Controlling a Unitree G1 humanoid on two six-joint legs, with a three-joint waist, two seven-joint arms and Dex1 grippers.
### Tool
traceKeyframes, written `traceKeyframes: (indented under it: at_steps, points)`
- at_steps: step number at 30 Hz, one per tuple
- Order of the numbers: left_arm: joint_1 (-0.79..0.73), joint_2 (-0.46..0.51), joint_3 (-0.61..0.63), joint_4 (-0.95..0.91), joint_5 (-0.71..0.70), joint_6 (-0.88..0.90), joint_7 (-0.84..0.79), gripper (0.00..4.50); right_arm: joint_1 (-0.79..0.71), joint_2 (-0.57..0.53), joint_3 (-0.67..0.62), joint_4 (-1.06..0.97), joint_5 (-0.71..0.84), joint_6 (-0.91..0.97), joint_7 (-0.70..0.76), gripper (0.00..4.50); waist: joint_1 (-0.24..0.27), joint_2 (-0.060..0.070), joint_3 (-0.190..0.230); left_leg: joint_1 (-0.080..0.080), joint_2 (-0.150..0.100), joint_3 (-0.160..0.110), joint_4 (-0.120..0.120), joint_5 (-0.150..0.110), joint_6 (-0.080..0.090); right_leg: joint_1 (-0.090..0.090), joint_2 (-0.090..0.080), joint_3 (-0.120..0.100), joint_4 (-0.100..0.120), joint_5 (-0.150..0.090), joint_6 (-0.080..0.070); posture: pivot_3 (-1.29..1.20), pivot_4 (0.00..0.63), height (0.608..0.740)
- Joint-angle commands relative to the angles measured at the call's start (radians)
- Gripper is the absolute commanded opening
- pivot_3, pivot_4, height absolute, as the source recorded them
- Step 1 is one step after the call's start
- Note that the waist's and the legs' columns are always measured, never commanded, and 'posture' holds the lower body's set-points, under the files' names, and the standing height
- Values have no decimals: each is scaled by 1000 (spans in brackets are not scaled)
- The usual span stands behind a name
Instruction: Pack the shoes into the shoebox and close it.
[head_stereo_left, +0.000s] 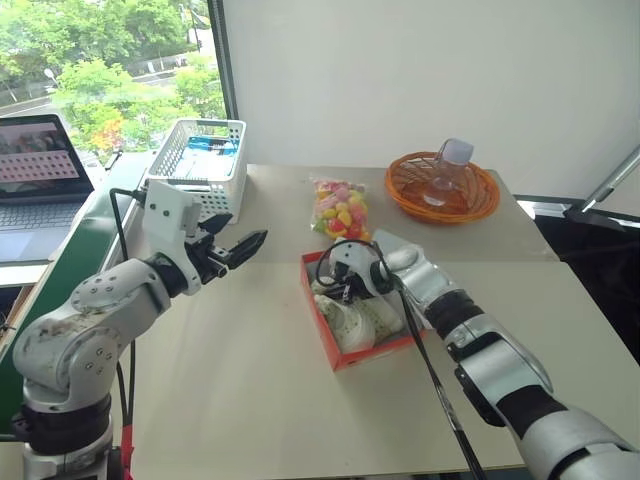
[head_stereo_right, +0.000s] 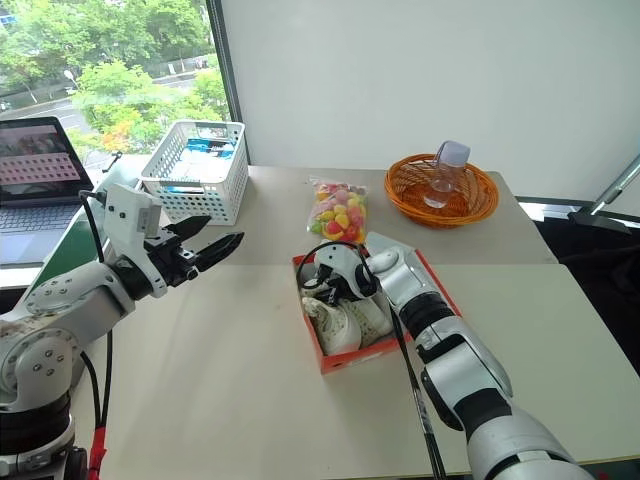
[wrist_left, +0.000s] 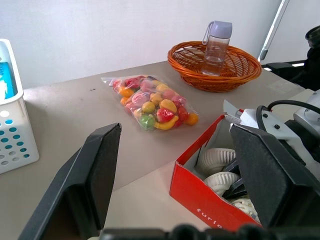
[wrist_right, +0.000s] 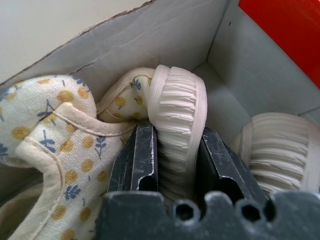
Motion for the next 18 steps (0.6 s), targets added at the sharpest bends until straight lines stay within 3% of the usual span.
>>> traceKeyframes:
  at_steps: [1, 9, 12, 15, 18]
  points:
    - [-27, 0, -5, -22, -3, -18, 1, 3707, 30, -34, 34, 86, -114, -19, -92, 1750, 1, 0, 0, 0, 0, 0, 0, 0, 0, 0, 0, 0, 0, 0, 0, 0, 150, 740]
    - [-65, 4, -37, 19, 16, -33, -23, 3707, -12, -33, -22, -2, -116, -13, -110, 4417, 1, 1, 1, -4, 0, 0, 0, 0, 0, -6, -2, 1, 0, 1, -1, 0, 150, 740]
    - [-76, 5, -48, 33, 23, -39, -35, 3707, -13, -32, -52, -62, -82, 49, -70, 4463, -4, 2, 2, -9, 0, 1, -1, 0, 0, -9, -1, 2, 1, 1, -2, 0, 150, 740]
    - [-85, 7, -56, 43, 31, -45, -48, 3707, -19, -32, -136, -214, 35, 274, 29, 4463, -9, 6, 4, -14, 0, 1, -1, 0, 1, -12, 1, 3, 2, 5, -8, 0, 150, 740]
    - [-92, 8, -61, 56, 41, -53, -60, 3707, -23, -58, -169, -325, 79, 405, 63, 4463, -8, 8, 8, -22, 0, 1, -1, 5, 9, -17, 1, 3, 1, 6, -1, 0, 150, 740]
